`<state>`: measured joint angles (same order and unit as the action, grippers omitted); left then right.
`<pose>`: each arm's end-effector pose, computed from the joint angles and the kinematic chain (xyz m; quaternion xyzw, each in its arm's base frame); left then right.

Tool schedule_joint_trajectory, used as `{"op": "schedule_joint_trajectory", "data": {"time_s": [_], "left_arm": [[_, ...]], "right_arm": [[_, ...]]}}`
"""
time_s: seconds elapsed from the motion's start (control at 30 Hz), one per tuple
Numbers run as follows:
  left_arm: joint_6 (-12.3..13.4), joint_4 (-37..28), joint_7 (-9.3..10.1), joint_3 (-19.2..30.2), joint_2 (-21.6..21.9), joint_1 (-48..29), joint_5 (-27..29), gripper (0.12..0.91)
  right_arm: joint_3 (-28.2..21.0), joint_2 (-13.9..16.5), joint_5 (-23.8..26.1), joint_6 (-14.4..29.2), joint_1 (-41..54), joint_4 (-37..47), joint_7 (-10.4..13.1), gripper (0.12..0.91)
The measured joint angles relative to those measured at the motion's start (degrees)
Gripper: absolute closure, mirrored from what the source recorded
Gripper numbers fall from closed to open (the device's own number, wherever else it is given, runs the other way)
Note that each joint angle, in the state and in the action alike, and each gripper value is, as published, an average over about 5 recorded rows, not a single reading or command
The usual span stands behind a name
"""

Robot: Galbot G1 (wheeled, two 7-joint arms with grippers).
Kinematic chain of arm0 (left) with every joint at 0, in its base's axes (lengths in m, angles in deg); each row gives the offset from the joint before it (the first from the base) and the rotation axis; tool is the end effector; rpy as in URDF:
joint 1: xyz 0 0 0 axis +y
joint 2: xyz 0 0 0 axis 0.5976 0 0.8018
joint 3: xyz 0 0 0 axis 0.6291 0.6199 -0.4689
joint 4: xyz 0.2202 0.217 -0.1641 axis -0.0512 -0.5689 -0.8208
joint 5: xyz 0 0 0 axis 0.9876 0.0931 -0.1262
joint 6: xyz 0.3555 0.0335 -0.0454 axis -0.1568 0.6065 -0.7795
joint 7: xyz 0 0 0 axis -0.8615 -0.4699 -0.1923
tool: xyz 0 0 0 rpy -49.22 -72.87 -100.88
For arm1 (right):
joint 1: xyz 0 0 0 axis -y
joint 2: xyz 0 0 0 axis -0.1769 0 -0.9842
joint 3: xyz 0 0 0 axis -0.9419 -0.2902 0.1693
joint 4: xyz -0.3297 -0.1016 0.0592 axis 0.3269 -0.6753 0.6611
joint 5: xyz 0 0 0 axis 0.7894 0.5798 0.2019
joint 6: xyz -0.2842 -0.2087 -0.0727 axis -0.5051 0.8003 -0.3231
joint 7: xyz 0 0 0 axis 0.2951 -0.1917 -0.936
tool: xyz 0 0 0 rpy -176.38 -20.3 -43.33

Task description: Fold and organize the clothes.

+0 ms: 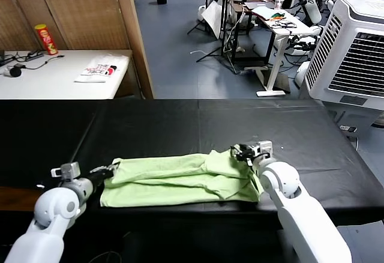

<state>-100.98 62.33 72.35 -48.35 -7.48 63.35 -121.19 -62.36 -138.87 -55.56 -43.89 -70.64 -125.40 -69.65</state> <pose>0.3054 0.1576 -0.2642 -0.0332 -0.9427 0.1134 0.3120 0.3887 -0.0299 -0.2655 0.1222 -0.9519 0.0113 0.2807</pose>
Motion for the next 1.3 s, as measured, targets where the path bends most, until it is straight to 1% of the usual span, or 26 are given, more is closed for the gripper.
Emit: {"op": "schedule_joint_trajectory", "data": {"time_s": [0.13,0.3,0.4,0.47,0.63,0.7,0.73,0.77,0.83,0.87,0.9,0.93,0.97,1.0,1.07,1.13,1.2,1.3], "left_arm": [[0.2,0.1,-0.07,0.0,-0.2,0.0,0.2,0.891],[2.1,-0.4,-0.08,0.1,-0.8,-0.4,2.5,0.896],[3.0,-0.5,-0.13,0.2,-1.0,-0.5,3.6,0.896],[3.3,-0.6,-0.29,0.4,-1.2,-0.7,3.9,0.896],[3.6,-0.8,-0.94,1.1,-1.4,-1.5,4.7,0.896],[3.9,-1.0,-1.12,1.3,-1.5,-1.9,5.0,0.889],[4.1,-1.1,-1.22,1.3,-1.4,-2.1,5.2,0.882],[4.4,-1.1,-1.34,1.3,-1.4,-2.3,5.4,0.858],[4.9,-1.1,-1.56,1.2,-1.0,-2.5,5.6,0.778],[5.1,-1.1,-1.67,1.0,-0.8,-2.5,5.7,0.729],[5.3,-1.0,-1.76,0.9,-0.5,-2.5,5.7,0.662],[5.4,-0.8,-1.83,0.7,-0.1,-2.4,5.7,0.612],[5.5,-0.6,-1.88,0.5,0.2,-2.3,5.6,0.562],[5.6,-0.3,-1.91,0.2,0.6,-2.1,5.5,0.495],[5.8,0.3,-1.93,-0.4,1.4,-1.6,5.3,0.395],[6.0,1.1,-1.87,-1.1,1.7,-0.8,5.0,0.308],[6.3,2.4,-1.84,-2.1,1.6,0.5,4.8,0.259],[7.2,4.9,-2.16,-3.8,0.5,3.5,5.4,0.236]], "right_arm": [[0.3,-0.2,0.2,0.6,-0.3,0.1,0.3,0.811],[1.1,-0.8,2.2,2.6,-1.2,0.1,2.1,0.887],[1.8,-1.1,2.8,3.3,-2.1,-0.3,2.5,0.902],[2.2,-1.2,2.8,3.4,-2.7,-0.6,2.3,0.903],[3.0,-0.9,2.0,3.4,-4.0,-1.9,0.7,0.897],[3.3,-0.5,1.7,3.3,-4.6,-2.7,0.2,0.853],[3.5,-0.3,1.7,3.3,-4.8,-3.2,0.0,0.814],[3.7,-0.1,1.6,3.3,-5.1,-3.6,-0.2,0.758],[4.1,0.3,1.4,3.3,-5.7,-4.8,-0.3,0.659],[4.4,0.5,1.2,3.2,-6.1,-5.4,-0.2,0.592],[4.6,0.7,1.0,3.2,-6.4,-6.1,-0.2,0.542],[4.9,0.9,0.8,3.2,-6.8,-6.9,-0.1,0.492],[5.2,1.1,0.6,3.2,-7.2,-7.7,-0.1,0.425],[5.6,1.3,0.5,3.2,-7.7,-8.6,-0.1,0.375],[6.4,1.6,0.3,3.2,-8.7,-10.4,0.0,0.289],[7.2,1.6,0.3,3.2,-10.0,-12.2,-0.1,0.249],[8.0,1.5,0.3,3.3,-11.4,-14.0,-0.1,0.232],[9.1,1.2,0.0,3.4,-13.5,-16.3,-0.1,0.228]]}}
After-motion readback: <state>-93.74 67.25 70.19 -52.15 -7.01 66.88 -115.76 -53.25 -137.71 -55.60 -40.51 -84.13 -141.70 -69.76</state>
